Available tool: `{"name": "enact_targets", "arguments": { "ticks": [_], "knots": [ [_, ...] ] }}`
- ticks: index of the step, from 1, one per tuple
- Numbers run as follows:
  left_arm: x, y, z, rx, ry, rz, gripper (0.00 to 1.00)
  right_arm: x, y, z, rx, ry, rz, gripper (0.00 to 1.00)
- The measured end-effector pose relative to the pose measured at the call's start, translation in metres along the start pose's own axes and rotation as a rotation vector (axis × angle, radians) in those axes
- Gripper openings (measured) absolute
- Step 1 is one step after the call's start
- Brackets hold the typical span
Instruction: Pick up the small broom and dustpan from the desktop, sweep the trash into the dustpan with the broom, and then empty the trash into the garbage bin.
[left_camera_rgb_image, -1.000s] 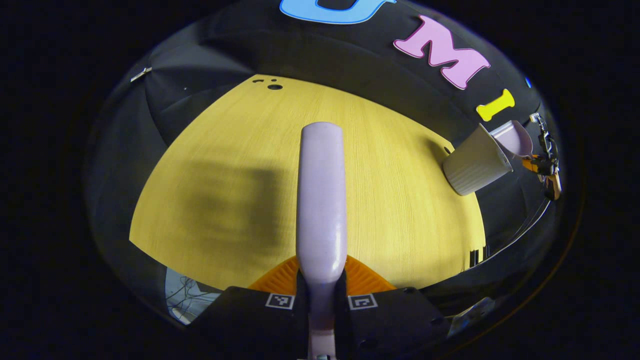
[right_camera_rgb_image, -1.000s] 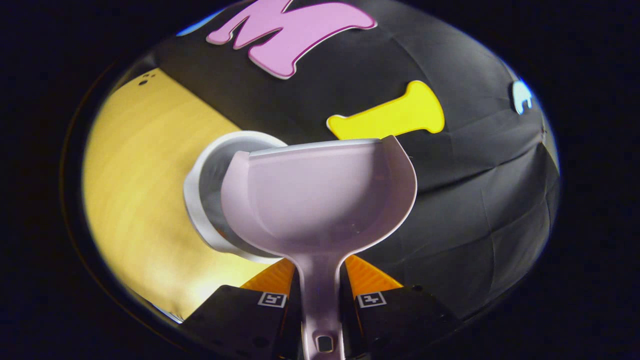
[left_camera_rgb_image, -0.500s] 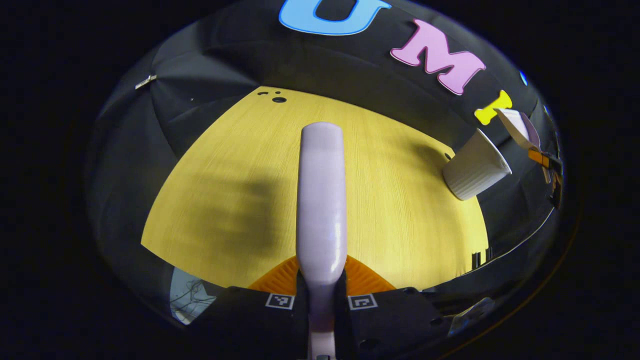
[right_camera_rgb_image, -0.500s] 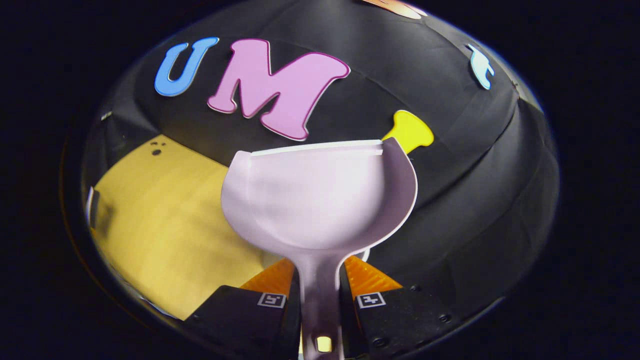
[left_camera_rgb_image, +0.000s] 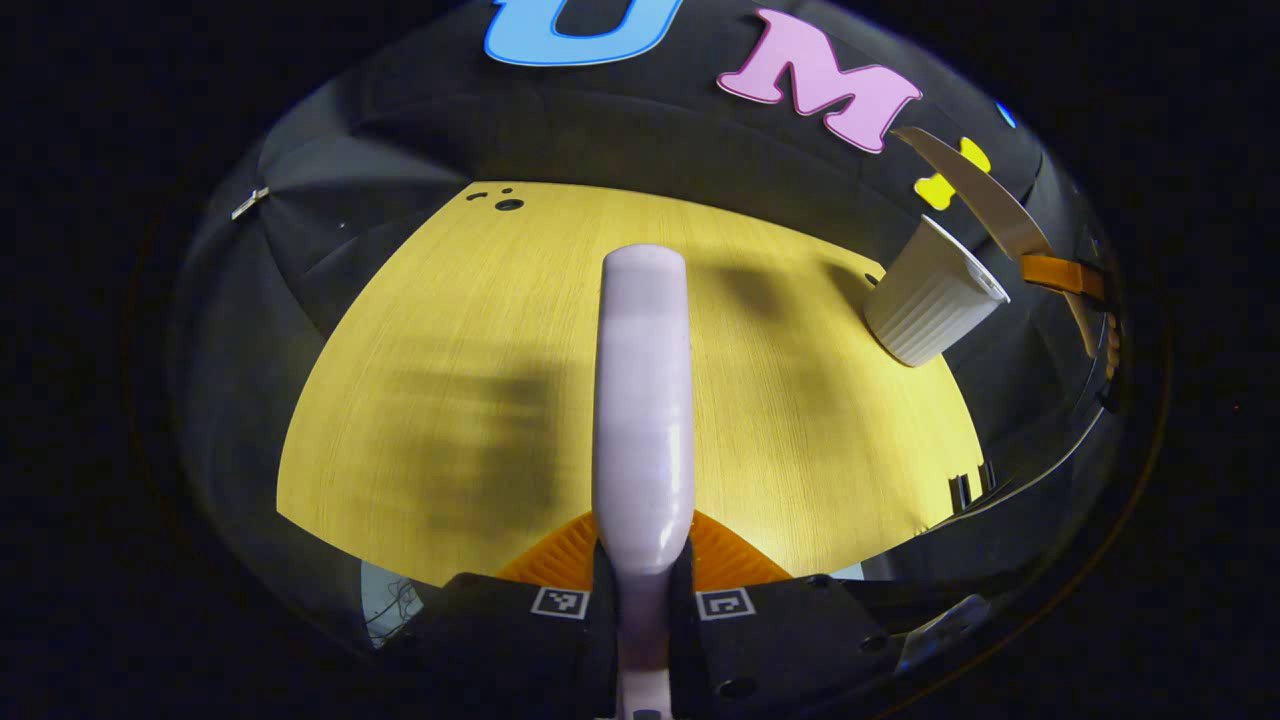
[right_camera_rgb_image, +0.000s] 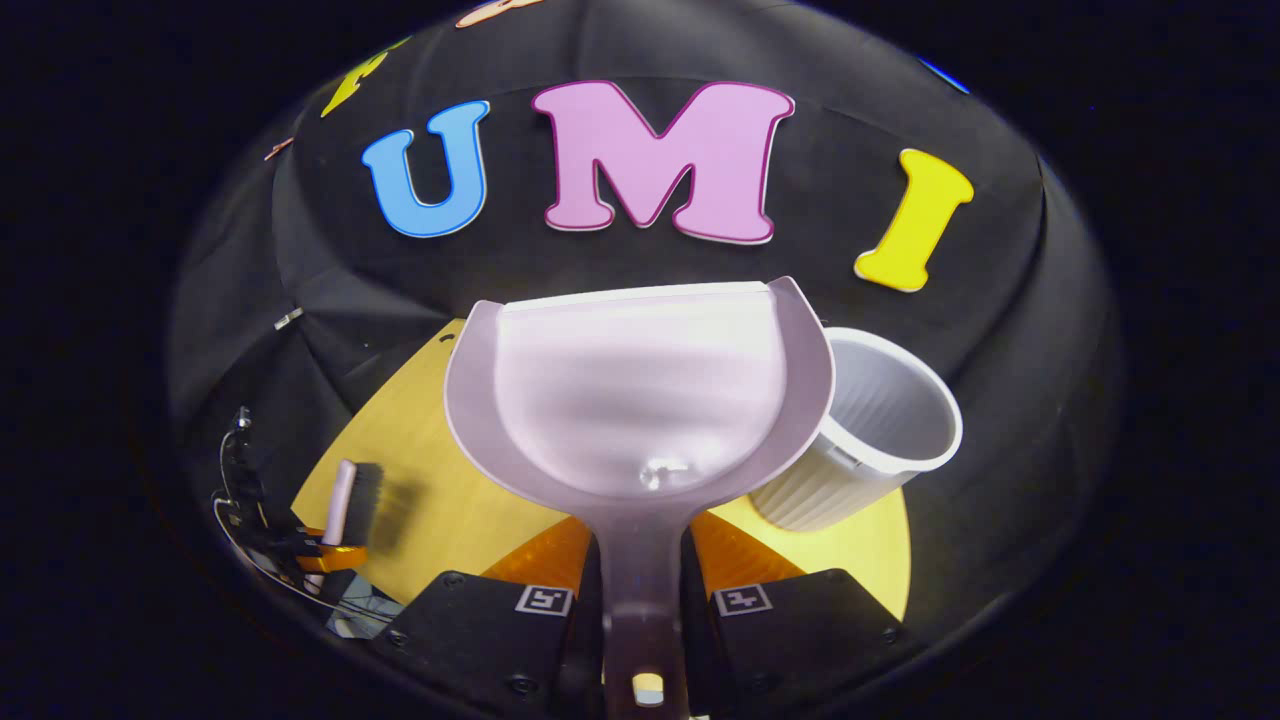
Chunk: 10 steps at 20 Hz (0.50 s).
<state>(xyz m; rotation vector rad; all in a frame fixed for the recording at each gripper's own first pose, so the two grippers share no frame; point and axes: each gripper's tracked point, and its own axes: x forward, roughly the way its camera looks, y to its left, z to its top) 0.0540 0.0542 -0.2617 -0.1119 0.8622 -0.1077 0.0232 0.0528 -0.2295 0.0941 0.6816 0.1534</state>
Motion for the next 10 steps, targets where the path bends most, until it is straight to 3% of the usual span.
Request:
{"name": "enact_targets", "arguments": {
  "ticks": [4, 6, 8, 9, 10],
  "knots": [
    [0.011, -0.004, -0.006, -0.024, 0.019, 0.003, 0.24, 0.015, -0.015, -0.030, 0.085, 0.139, 0.069, 0.36],
    [0.021, -0.003, -0.008, -0.033, 0.024, 0.018, 0.23, 0.017, -0.016, -0.051, 0.097, 0.203, 0.064, 0.34],
    [0.031, -0.006, -0.009, -0.047, 0.026, 0.015, 0.26, 0.026, -0.019, -0.074, 0.129, 0.253, 0.049, 0.39],
    [0.038, -0.007, -0.012, -0.057, 0.045, 0.012, 0.24, 0.029, -0.018, -0.086, 0.151, 0.284, 0.045, 0.33],
    [0.046, -0.008, -0.015, -0.062, 0.063, 0.017, 0.25, 0.035, -0.015, -0.099, 0.170, 0.316, 0.041, 0.36]
  ]
}}
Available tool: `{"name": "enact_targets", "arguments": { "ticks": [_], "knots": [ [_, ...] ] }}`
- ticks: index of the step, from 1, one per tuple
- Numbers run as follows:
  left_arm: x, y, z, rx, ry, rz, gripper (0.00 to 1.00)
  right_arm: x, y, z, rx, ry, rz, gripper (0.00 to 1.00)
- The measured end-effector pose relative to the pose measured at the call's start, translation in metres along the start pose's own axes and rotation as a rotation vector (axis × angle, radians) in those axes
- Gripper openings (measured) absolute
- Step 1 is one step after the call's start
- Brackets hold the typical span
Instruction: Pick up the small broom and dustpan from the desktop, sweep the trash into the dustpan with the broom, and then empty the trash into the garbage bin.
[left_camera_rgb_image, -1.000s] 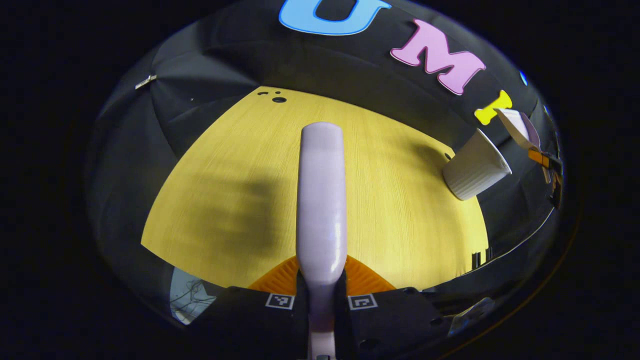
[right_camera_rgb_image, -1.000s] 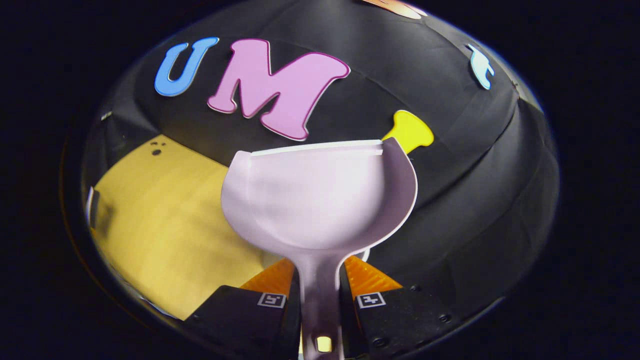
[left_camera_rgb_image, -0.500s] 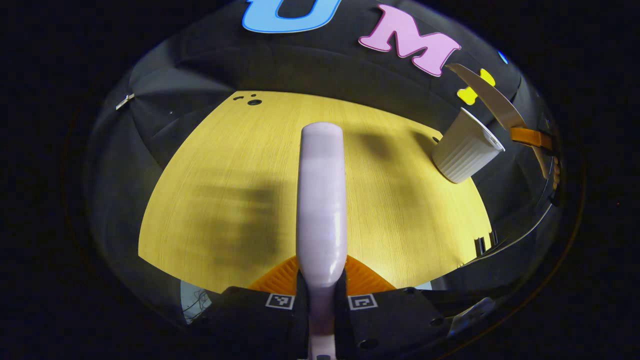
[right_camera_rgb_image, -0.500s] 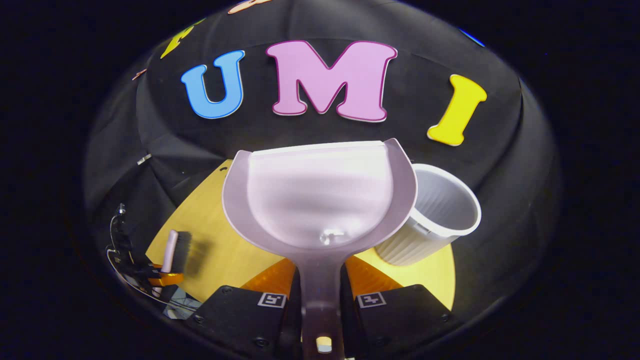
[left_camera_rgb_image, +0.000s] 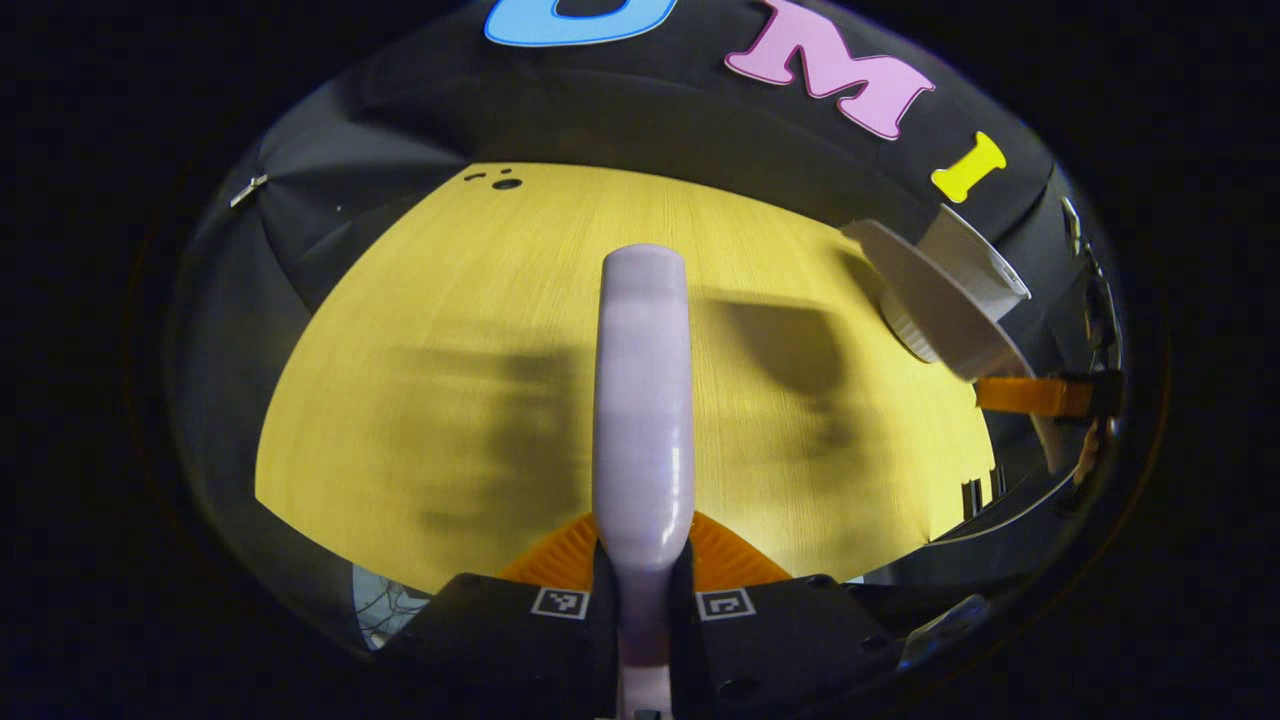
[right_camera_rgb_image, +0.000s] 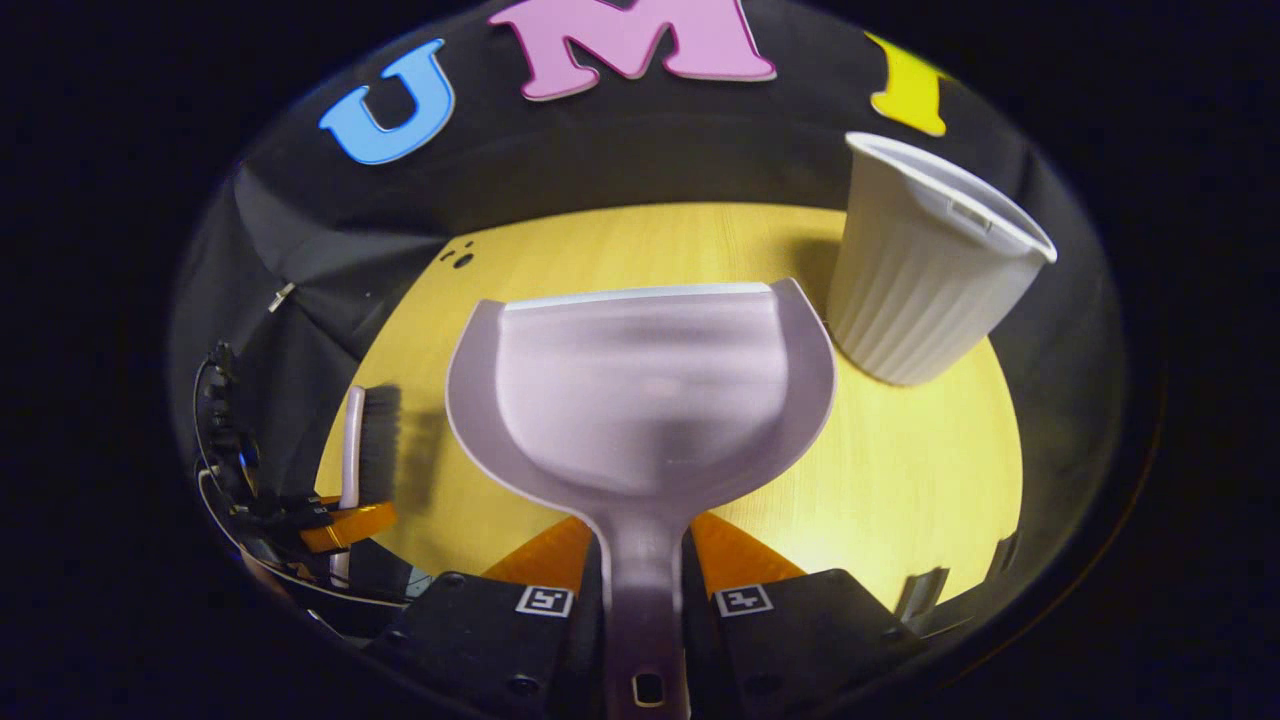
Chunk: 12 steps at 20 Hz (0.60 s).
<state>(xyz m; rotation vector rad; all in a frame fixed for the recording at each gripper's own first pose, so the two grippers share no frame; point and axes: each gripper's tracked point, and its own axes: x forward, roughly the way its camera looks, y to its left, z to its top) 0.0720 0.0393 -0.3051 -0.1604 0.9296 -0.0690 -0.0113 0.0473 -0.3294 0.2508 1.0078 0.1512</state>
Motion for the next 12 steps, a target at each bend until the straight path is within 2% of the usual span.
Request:
{"name": "enact_targets", "arguments": {
  "ticks": [1, 2, 3, 4, 8, 12],
  "knots": [
    [0.009, 0.000, 0.000, 0.003, 0.012, 0.011, 0.25, 0.005, -0.002, -0.008, 0.010, 0.033, -0.002, 0.34],
    [0.018, 0.001, 0.000, 0.014, 0.023, 0.029, 0.25, 0.009, -0.004, -0.017, 0.009, 0.060, -0.005, 0.40],
    [0.026, 0.002, -0.001, 0.034, 0.032, 0.047, 0.25, 0.014, -0.005, -0.024, 0.002, 0.081, -0.008, 0.37],
    [0.034, 0.001, -0.001, 0.055, 0.045, 0.065, 0.25, 0.020, -0.003, -0.031, -0.004, 0.105, -0.007, 0.40],
    [0.061, -0.002, 0.012, 0.101, 0.048, 0.094, 0.25, 0.034, 0.014, -0.049, -0.017, 0.199, 0.040, 0.36],
    [0.078, 0.000, 0.012, 0.126, 0.104, 0.142, 0.25, 0.044, 0.015, -0.052, -0.044, 0.200, 0.036, 0.37]
  ]
}}
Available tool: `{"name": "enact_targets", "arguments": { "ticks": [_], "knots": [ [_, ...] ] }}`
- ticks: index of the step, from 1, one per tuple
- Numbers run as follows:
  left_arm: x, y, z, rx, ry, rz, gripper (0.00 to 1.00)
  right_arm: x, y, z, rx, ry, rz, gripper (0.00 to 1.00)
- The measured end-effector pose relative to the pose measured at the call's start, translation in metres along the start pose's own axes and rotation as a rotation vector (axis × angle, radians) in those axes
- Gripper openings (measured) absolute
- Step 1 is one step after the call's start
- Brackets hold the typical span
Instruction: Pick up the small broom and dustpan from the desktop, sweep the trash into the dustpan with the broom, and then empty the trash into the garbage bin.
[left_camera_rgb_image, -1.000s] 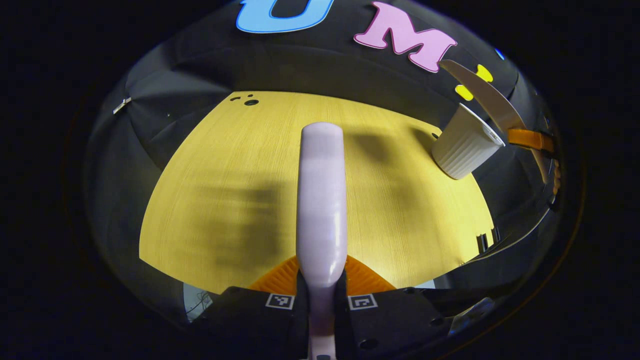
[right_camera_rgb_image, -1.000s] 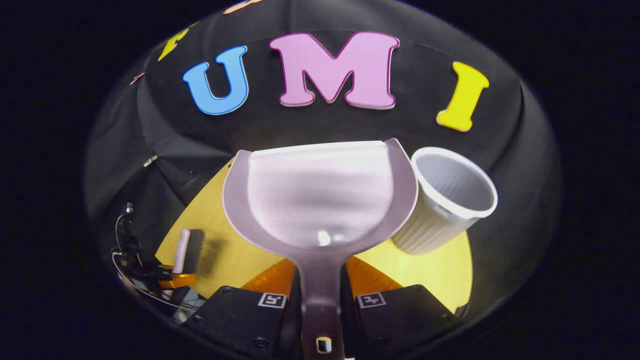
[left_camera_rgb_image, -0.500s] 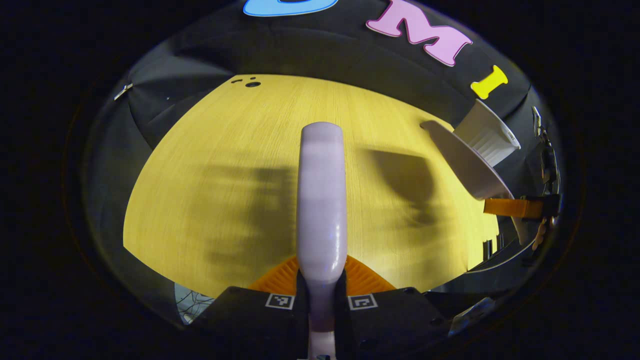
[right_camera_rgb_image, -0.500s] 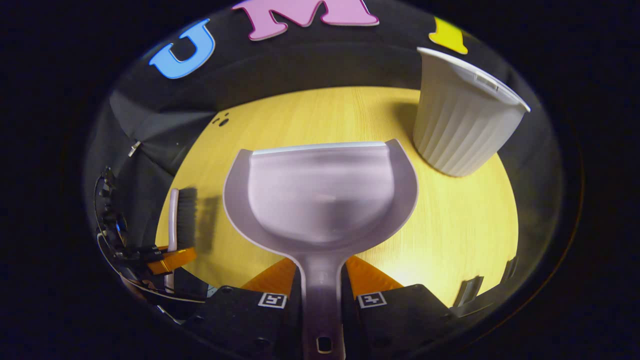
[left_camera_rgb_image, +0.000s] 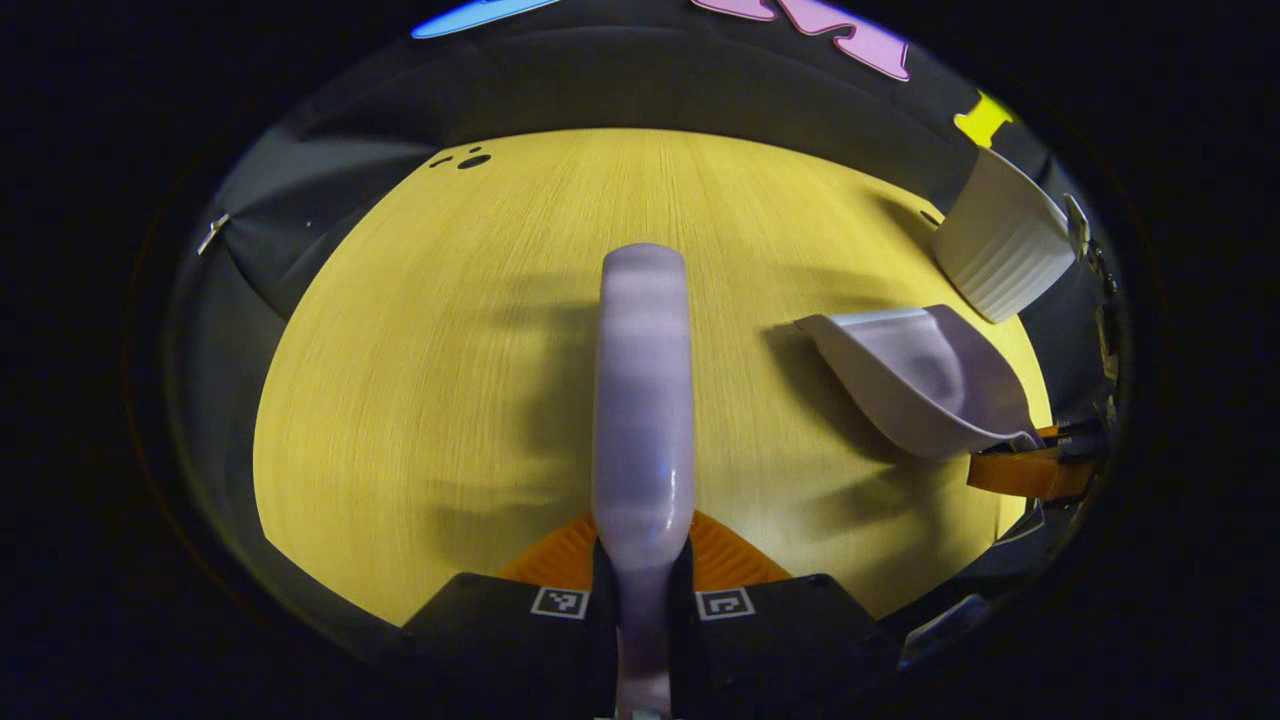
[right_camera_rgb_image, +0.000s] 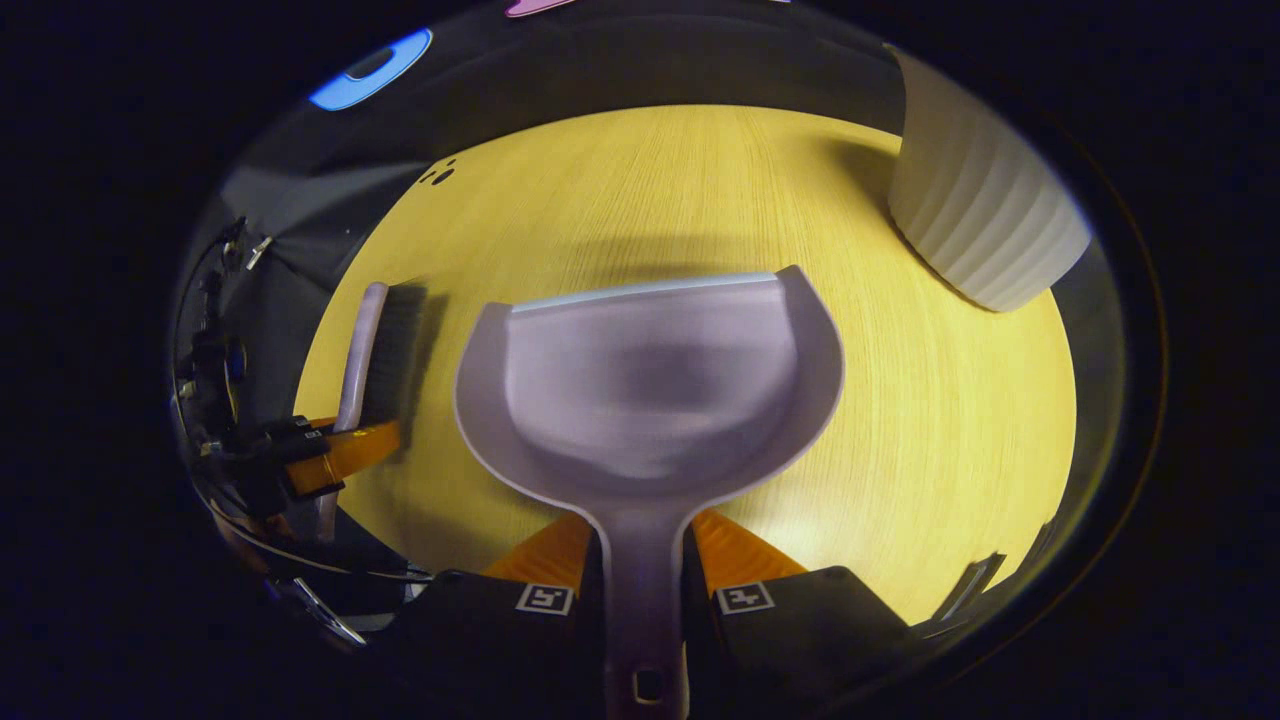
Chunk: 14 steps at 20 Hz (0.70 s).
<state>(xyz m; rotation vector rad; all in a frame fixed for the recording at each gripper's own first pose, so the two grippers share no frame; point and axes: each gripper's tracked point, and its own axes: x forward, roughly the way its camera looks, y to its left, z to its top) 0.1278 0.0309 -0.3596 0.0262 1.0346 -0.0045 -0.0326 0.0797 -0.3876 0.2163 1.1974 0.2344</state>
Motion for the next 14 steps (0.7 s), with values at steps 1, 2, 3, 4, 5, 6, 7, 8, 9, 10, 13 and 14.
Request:
{"name": "enact_targets", "arguments": {
  "ticks": [1, 2, 3, 4, 5, 6, 7, 8, 9, 10, 13, 14],
  "knots": [
    [0.002, 0.000, -0.002, 0.016, 0.016, 0.012, 0.25, 0.004, -0.001, -0.001, -0.004, 0.011, 0.004, 0.37],
    [0.004, -0.001, -0.004, 0.024, 0.036, 0.014, 0.25, 0.008, -0.002, -0.003, -0.004, 0.021, 0.013, 0.37],
    [0.007, 0.000, -0.006, 0.023, 0.052, 0.014, 0.25, 0.009, -0.002, -0.005, -0.001, 0.035, 0.018, 0.37],
    [0.007, 0.000, -0.004, 0.027, 0.057, 0.027, 0.24, 0.011, -0.004, -0.007, 0.005, 0.048, 0.025, 0.37],
    [0.008, 0.002, -0.002, 0.042, 0.057, 0.039, 0.25, 0.013, -0.006, -0.007, 0.013, 0.054, 0.028, 0.34],
    [0.010, 0.000, -0.002, 0.060, 0.069, 0.039, 0.24, 0.019, -0.010, -0.009, 0.023, 0.056, 0.021, 0.39],
    [0.012, -0.002, 0.001, 0.081, 0.071, 0.040, 0.26, 0.019, -0.012, -0.008, 0.040, 0.056, 0.021, 0.39],
    [0.014, -0.003, 0.002, 0.095, 0.082, 0.034, 0.27, 0.018, -0.013, -0.006, 0.062, 0.050, 0.028, 0.41],
    [0.013, -0.004, 0.003, 0.101, 0.083, 0.032, 0.27, 0.017, -0.012, -0.005, 0.081, 0.045, 0.034, 0.41],
    [0.014, -0.005, 0.004, 0.095, 0.081, 0.027, 0.29, 0.019, -0.013, -0.003, 0.088, 0.041, 0.033, 0.43],
    [0.012, -0.011, 0.008, 0.071, 0.051, -0.009, 0.48, 0.015, -0.008, 0.002, 0.081, 0.014, 0.041, 0.65],
    [0.009, -0.009, 0.013, 0.080, 0.026, 0.001, 0.60, 0.012, -0.009, 0.003, 0.072, -0.004, 0.037, 0.83]
  ]
}}
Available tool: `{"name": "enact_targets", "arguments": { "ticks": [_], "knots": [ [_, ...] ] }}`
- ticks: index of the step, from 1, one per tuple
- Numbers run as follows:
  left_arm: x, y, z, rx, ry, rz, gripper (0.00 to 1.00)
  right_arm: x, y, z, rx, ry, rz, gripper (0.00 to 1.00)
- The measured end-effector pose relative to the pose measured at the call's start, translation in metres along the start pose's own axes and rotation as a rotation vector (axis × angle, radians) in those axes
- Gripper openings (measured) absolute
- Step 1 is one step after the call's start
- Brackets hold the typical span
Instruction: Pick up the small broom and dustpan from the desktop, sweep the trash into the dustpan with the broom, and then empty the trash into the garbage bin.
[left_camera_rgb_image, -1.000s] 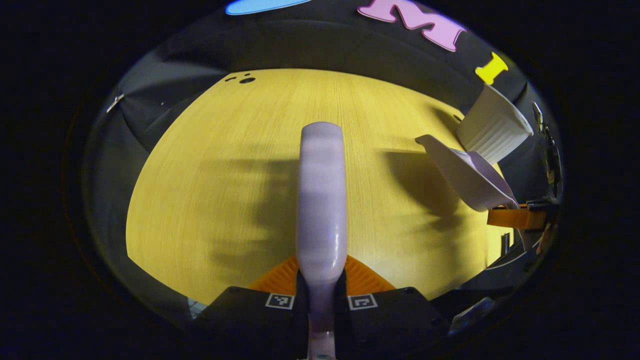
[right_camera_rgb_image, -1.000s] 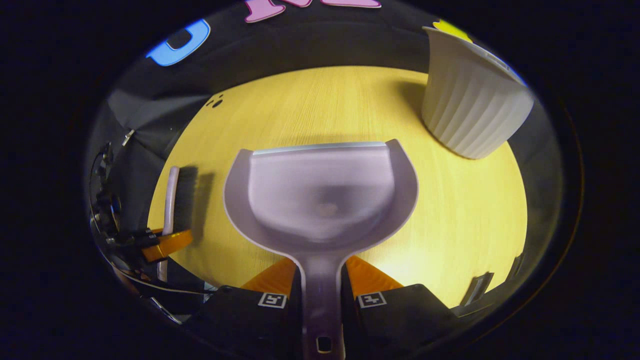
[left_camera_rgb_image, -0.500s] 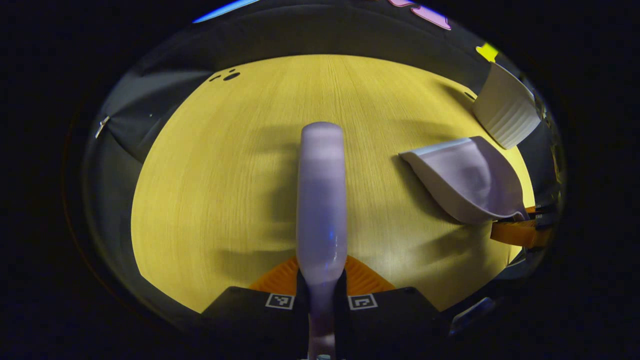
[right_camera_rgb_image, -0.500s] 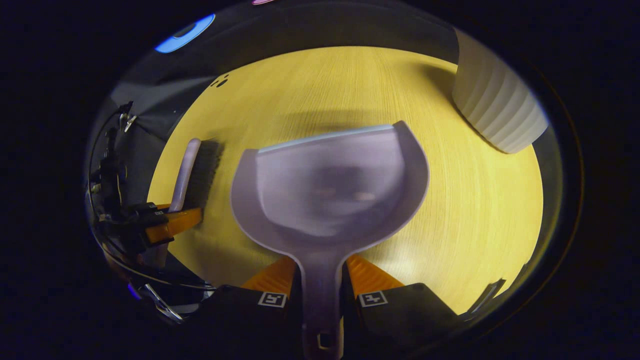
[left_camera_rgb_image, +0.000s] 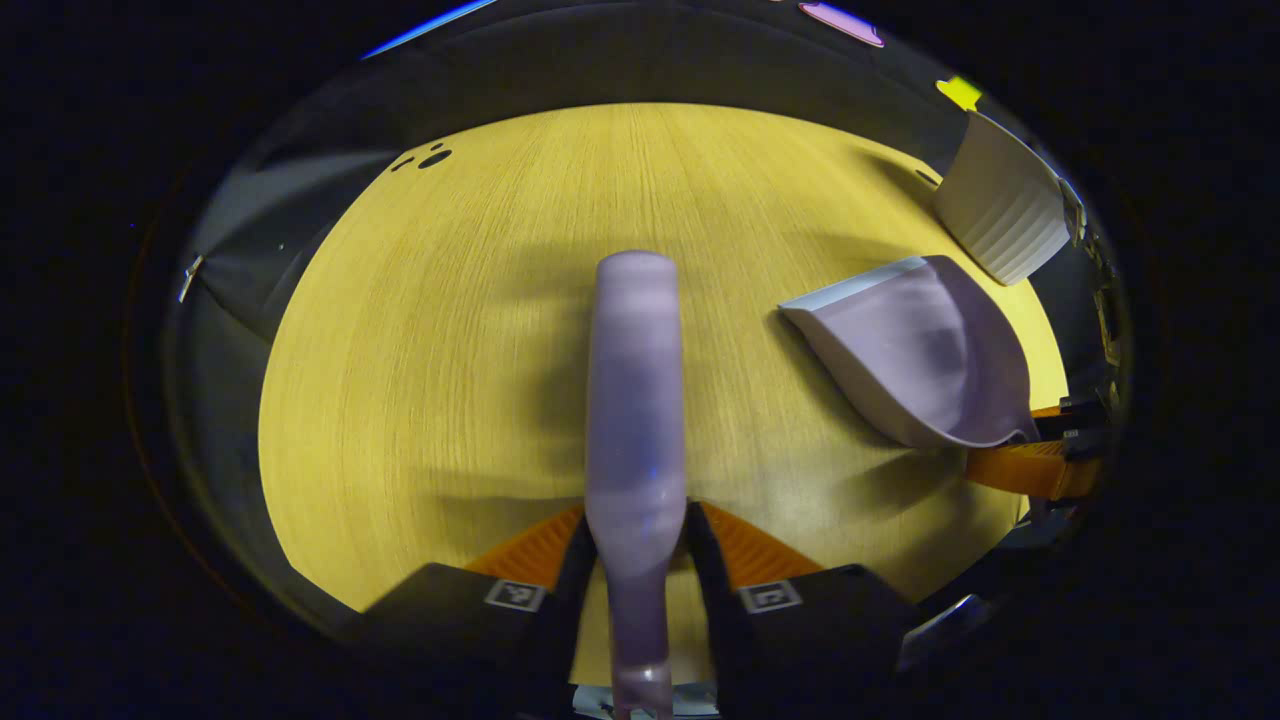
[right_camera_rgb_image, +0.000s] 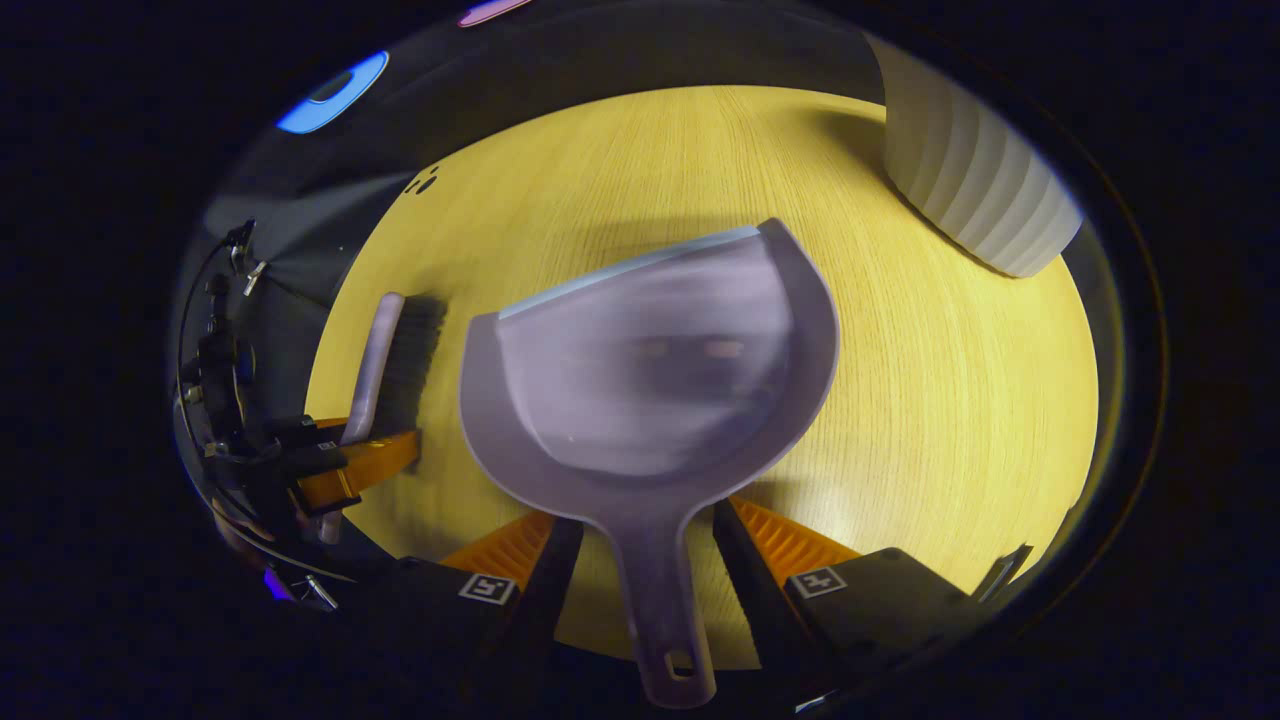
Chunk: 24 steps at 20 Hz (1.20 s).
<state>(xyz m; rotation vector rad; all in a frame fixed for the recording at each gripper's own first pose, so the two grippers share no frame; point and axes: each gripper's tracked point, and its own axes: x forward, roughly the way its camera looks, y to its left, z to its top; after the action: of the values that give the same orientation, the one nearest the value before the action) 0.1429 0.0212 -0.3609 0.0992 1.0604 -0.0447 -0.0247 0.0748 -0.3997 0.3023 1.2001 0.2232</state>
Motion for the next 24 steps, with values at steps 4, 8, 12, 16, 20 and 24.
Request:
{"name": "enact_targets", "arguments": {
  "ticks": [4, 8, 12, 16, 20, 24],
  "knots": [
    [-0.033, 0.000, 0.016, 0.022, -0.134, 0.029, 0.96, -0.027, -0.002, 0.012, -0.060, -0.118, -0.051, 1.00],
    [-0.101, -0.010, 0.040, 0.013, -0.345, 0.012, 0.96, -0.083, 0.008, 0.051, -0.089, -0.336, -0.072, 0.99],
    [-0.191, -0.019, 0.063, 0.022, -0.632, 0.015, 0.95, -0.166, 0.010, 0.102, -0.143, -0.584, -0.120, 0.99],
    [-0.279, -0.032, 0.060, 0.008, -0.881, 0.031, 0.95, -0.250, 0.021, 0.120, -0.143, -0.823, -0.121, 0.99],
    [-0.334, -0.040, 0.036, -0.017, -0.998, 0.047, 0.95, -0.321, 0.031, 0.098, -0.162, -0.975, -0.129, 0.99],
    [-0.342, -0.048, 0.008, -0.009, -1.047, 0.095, 0.95, -0.332, 0.024, 0.056, -0.159, -0.994, -0.134, 0.99]
  ]
}}
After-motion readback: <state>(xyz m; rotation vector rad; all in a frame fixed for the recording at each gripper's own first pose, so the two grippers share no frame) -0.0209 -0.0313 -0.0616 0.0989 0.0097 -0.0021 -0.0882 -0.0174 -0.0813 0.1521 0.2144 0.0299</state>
